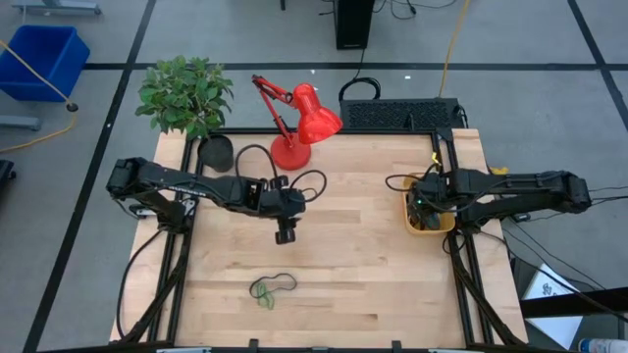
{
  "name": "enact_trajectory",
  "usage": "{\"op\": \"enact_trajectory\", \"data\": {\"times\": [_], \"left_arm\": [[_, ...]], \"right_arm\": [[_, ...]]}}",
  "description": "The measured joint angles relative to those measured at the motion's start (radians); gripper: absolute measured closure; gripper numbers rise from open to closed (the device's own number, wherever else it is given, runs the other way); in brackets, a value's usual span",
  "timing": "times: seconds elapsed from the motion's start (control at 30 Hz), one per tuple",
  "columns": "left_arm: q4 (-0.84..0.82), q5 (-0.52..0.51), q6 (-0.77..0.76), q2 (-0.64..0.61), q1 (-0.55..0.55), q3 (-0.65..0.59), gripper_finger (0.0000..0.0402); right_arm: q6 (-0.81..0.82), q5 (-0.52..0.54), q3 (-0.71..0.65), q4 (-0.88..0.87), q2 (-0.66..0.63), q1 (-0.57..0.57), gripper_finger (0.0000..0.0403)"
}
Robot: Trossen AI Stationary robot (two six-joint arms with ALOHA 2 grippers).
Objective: Pick and place rubber bands into bin
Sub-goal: Put the blue rubber band into the yellow bin, then put the black rubber band into the yellow bin
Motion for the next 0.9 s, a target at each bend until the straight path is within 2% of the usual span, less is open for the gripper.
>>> {"op": "enact_trajectory", "data": {"times": [0.13, 0.3, 0.57, 0.73, 0.9], "left_arm": [[-0.050, 0.087, -0.060, 0.012, -0.012, 0.000, 0.0215], [-0.077, 0.168, -0.030, 0.065, -0.068, 0.000, 0.0215], [-0.076, 0.223, -0.067, 0.188, -0.160, 0.000, 0.0215], [-0.076, 0.292, -0.091, 0.255, -0.205, 0.000, 0.0215], [-0.075, 0.301, -0.118, 0.322, -0.244, 0.000, 0.0215]], "right_arm": [[0.000, 0.000, 0.000, 0.015, 0.000, 0.000, 0.0246], [-0.003, -0.001, 0.000, 0.022, 0.000, 0.000, 0.0227], [-0.025, -0.002, 0.000, 0.031, 0.000, 0.000, 0.0230], [-0.051, -0.001, 0.000, 0.045, 0.000, 0.000, 0.0233], [-0.085, 0.000, 0.000, 0.068, 0.000, 0.000, 0.0233]]}}
